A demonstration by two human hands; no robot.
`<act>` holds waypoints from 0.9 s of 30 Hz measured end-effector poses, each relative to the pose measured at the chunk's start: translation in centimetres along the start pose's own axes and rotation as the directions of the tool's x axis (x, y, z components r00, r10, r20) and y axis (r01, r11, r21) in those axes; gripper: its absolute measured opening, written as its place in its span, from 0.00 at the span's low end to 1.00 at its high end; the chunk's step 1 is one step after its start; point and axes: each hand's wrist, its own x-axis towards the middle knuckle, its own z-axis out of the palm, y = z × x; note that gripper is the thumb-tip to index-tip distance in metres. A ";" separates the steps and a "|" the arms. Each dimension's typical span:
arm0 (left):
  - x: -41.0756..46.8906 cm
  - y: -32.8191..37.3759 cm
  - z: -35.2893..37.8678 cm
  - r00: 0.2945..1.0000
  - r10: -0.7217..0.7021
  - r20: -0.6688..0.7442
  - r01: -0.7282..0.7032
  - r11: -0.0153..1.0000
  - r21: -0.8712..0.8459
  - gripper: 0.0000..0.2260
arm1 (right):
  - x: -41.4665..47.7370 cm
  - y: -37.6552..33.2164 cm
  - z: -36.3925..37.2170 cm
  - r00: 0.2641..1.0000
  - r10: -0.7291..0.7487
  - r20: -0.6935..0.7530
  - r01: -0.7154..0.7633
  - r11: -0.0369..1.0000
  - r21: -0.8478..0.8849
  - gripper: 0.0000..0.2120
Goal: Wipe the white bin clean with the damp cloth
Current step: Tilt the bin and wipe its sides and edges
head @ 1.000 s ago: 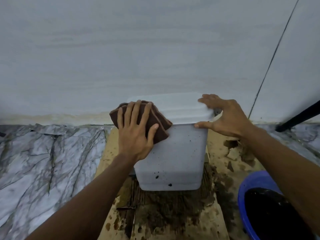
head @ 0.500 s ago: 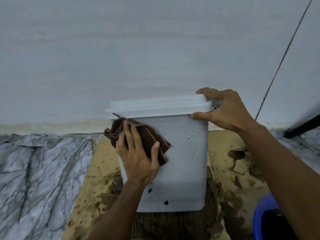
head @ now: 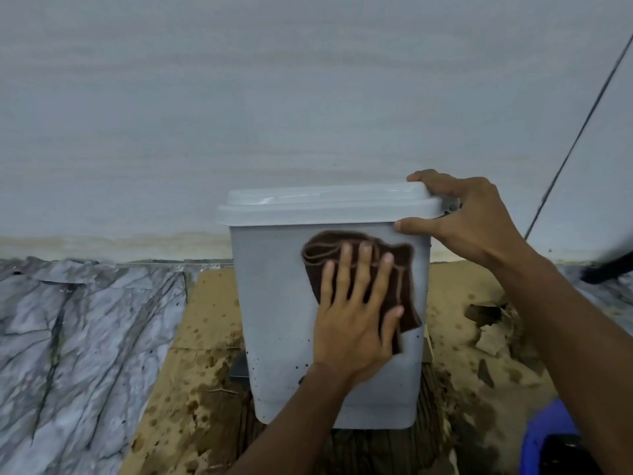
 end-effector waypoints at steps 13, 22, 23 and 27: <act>3.3 1.5 -0.9 0.889 -0.448 -0.092 0.440 0.893 -0.100 0.33 | -0.2 -0.1 0.2 1.000 0.006 -0.021 -0.005 0.999 0.041 0.26; -0.9 0.7 0.3 1.000 0.011 -0.018 -0.012 1.000 -0.017 0.30 | -0.4 0.3 -0.2 0.999 0.008 0.032 -0.010 0.999 0.054 0.25; -2.0 -0.2 0.3 0.998 -0.054 -0.034 0.054 0.999 -0.010 0.31 | -0.5 0.2 -0.3 0.999 0.019 0.037 -0.022 0.997 0.078 0.24; -3.2 -1.7 0.2 0.958 -0.274 -0.089 0.275 0.961 0.001 0.34 | -0.4 0.0 -0.3 0.999 0.035 0.022 -0.037 0.996 0.076 0.23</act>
